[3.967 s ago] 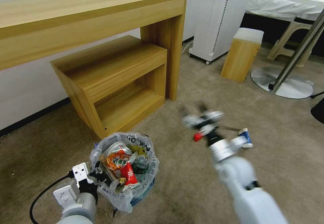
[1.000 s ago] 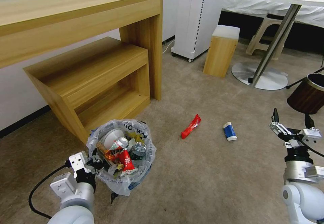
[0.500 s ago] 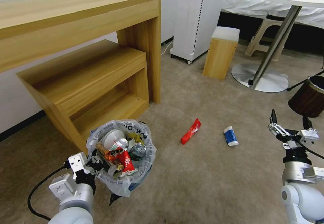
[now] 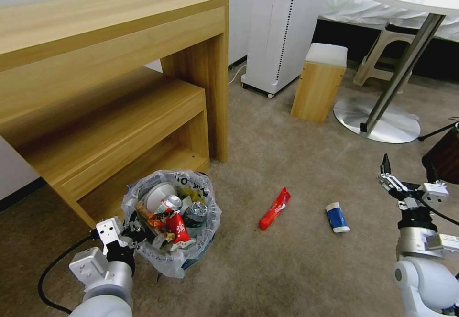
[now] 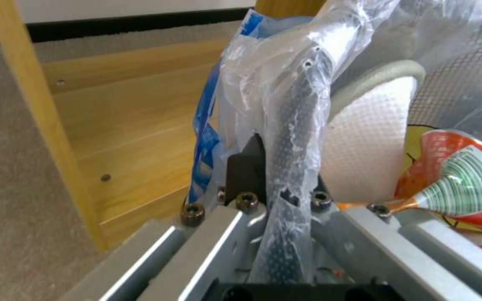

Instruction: Pick up the trash bin and place the garbage on the floor into it.

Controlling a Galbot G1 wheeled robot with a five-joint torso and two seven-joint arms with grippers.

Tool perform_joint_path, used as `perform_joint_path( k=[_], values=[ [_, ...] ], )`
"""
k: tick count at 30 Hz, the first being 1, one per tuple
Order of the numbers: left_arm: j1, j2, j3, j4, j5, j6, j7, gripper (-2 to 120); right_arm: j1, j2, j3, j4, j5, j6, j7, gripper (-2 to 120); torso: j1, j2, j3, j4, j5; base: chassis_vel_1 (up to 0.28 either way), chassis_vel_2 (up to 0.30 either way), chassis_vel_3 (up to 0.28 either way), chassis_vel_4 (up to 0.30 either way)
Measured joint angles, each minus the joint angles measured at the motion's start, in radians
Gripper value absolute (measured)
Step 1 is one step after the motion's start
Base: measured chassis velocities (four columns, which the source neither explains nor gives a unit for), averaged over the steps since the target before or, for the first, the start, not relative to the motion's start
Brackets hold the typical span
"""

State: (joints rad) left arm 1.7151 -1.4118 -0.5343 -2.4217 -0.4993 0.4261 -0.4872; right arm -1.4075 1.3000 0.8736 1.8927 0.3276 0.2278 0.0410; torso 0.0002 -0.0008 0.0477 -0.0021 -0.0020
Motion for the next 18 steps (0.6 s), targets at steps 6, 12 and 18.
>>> perform_joint_path(
  k=[6,12,18],
  values=[
    [0.004,-0.001,-0.001,-0.002,-0.001,-0.003,0.0,0,-0.001,-0.006,-0.01,-0.013,0.015,-0.051,0.038,100,0.0,0.0,0.0,-0.0001,0.0,0.011,-0.009,-0.005,0.007],
    [0.004,0.0,-0.004,-0.002,-0.003,-0.007,0.0,0,0.004,-0.004,-0.011,-0.012,0.04,-0.019,0.027,100,0.0,0.0,0.0,0.0,-0.0001,0.0,0.0,0.0,0.0],
    [0.001,-0.003,0.002,0.001,-0.002,-0.007,0.001,0,-0.005,-0.001,-0.005,-0.007,0.041,-0.01,0.004,100,0.0,0.0,0.0,-0.0001,-0.0001,0.0,0.0,0.0,0.0]
  ],
)
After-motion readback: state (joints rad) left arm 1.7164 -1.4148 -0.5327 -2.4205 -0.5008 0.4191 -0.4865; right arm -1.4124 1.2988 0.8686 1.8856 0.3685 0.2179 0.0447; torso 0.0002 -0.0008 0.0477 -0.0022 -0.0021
